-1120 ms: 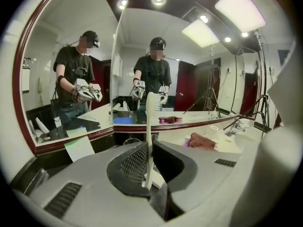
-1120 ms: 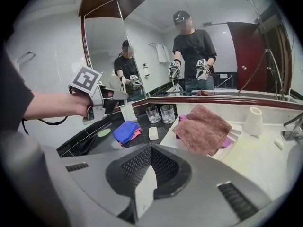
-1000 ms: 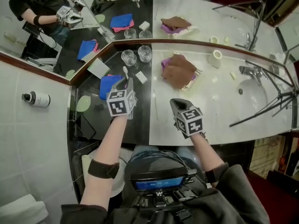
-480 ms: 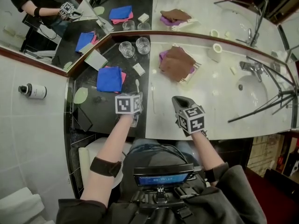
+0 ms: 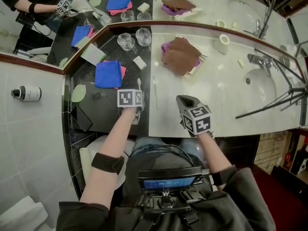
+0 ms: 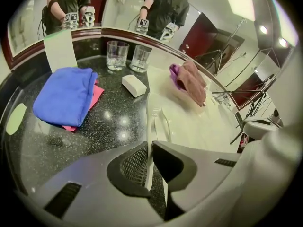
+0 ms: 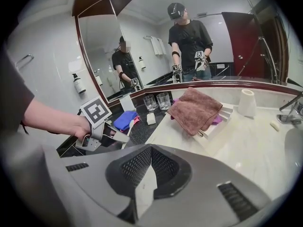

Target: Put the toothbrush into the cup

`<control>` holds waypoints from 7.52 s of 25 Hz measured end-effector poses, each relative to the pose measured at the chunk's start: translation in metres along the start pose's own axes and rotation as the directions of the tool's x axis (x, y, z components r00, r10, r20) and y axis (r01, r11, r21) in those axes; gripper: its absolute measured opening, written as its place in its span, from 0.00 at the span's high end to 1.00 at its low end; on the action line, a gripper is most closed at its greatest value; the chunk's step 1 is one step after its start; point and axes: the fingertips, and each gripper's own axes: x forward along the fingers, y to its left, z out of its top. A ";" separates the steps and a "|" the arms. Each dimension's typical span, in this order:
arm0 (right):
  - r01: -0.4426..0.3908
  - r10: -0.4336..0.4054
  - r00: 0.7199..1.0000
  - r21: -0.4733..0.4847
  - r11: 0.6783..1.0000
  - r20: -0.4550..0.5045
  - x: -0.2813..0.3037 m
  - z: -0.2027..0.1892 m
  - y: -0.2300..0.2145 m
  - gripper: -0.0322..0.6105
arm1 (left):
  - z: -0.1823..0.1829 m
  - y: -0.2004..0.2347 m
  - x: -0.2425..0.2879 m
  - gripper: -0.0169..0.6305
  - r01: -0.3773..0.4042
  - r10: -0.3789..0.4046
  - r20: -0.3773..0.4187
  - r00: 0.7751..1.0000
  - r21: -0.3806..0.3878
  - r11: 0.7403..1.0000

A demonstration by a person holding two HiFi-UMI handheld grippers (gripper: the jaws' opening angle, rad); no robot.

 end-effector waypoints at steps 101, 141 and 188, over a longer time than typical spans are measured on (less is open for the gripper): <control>0.080 -0.052 0.983 0.158 0.984 -0.176 0.096 -0.018 0.033 0.71 | 0.035 0.037 -0.146 0.97 -0.054 -0.059 0.521 0.851 0.198 0.979; 0.255 -0.189 0.926 0.172 0.951 -0.326 0.165 -0.054 0.003 0.86 | 0.021 0.096 -0.127 0.97 -0.006 -0.076 0.468 0.880 0.171 0.985; 0.171 -0.068 0.783 -0.110 0.979 0.618 0.105 0.244 0.015 0.86 | 0.131 0.056 -0.093 0.97 0.041 -0.155 0.550 0.820 0.214 0.976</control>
